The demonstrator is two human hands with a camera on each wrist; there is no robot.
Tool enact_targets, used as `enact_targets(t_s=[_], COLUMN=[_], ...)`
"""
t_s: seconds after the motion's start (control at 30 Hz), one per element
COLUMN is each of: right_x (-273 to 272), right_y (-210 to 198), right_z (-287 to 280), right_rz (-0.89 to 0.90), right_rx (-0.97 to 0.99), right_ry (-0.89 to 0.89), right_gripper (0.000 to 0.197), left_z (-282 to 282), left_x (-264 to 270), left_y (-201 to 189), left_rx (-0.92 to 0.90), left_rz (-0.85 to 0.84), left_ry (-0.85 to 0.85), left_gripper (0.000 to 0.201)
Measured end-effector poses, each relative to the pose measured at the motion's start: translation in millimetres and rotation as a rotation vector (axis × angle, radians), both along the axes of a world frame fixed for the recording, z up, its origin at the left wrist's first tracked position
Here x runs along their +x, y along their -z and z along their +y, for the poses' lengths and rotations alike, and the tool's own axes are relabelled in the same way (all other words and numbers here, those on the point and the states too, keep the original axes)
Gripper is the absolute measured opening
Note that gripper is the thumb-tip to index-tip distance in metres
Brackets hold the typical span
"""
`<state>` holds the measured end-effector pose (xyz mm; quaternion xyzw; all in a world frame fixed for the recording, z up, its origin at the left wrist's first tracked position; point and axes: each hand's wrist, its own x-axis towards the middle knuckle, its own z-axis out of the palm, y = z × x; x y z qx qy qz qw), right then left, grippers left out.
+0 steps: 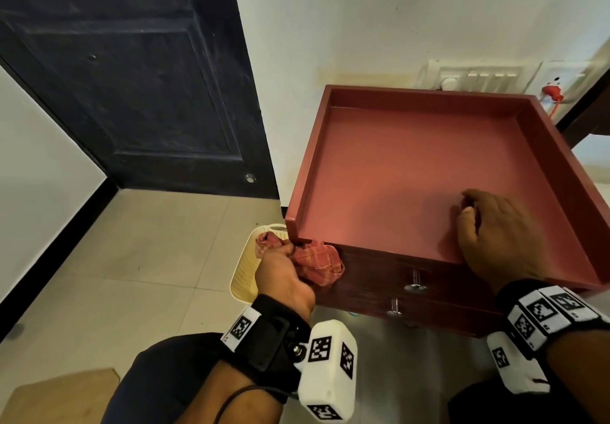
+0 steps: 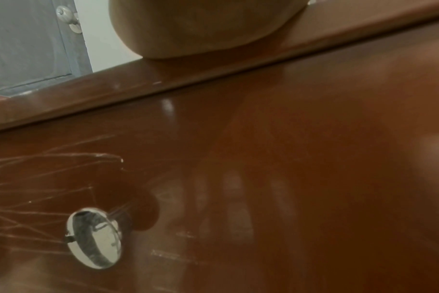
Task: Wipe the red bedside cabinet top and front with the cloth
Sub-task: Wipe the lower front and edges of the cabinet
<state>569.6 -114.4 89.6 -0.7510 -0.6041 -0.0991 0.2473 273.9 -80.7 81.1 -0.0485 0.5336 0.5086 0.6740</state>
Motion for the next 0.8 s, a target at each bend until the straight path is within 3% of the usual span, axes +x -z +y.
enact_targets(t_s=[0.23, 0.4, 0.47, 0.63, 0.7, 0.8], right_x=[0.1, -0.2, -1.2, -3.7, -3.2, -3.4], right_y=[-1.1, -1.7, -3.1, -2.0, -1.6, -1.4], right_z=[-1.2, -0.3, -1.0, -1.8, -1.6, -1.4], right_rz=[0.013, 0.025, 0.033, 0.044, 0.044, 0.042], right_rx=[0.011, 0.005, 0.009, 0.026, 0.030, 0.036], right_ry=[0.015, 0.008, 0.007, 0.007, 0.009, -0.002], right_gripper=[0.049, 0.050, 0.048, 0.048, 0.047, 0.048], left_z=[13.6, 9.7, 11.0, 19.3, 27.1, 26.3], left_x=[-2.8, -9.3, -13.0, -6.3, -6.7, 1.4], left_y=[31.9, -16.4, -14.8, 30.2, 90.4, 142.2], left_rx=[-0.118, -0.025, -0.002, -0.115, -0.164, -0.187], left_rz=[-0.016, -0.040, -0.052, 0.009, 0.027, 0.058], left_ry=[0.009, 0.111, 0.100, 0.090, 0.089, 0.090], left_gripper=[0.040, 0.033, 0.034, 0.044, 0.058, 0.042])
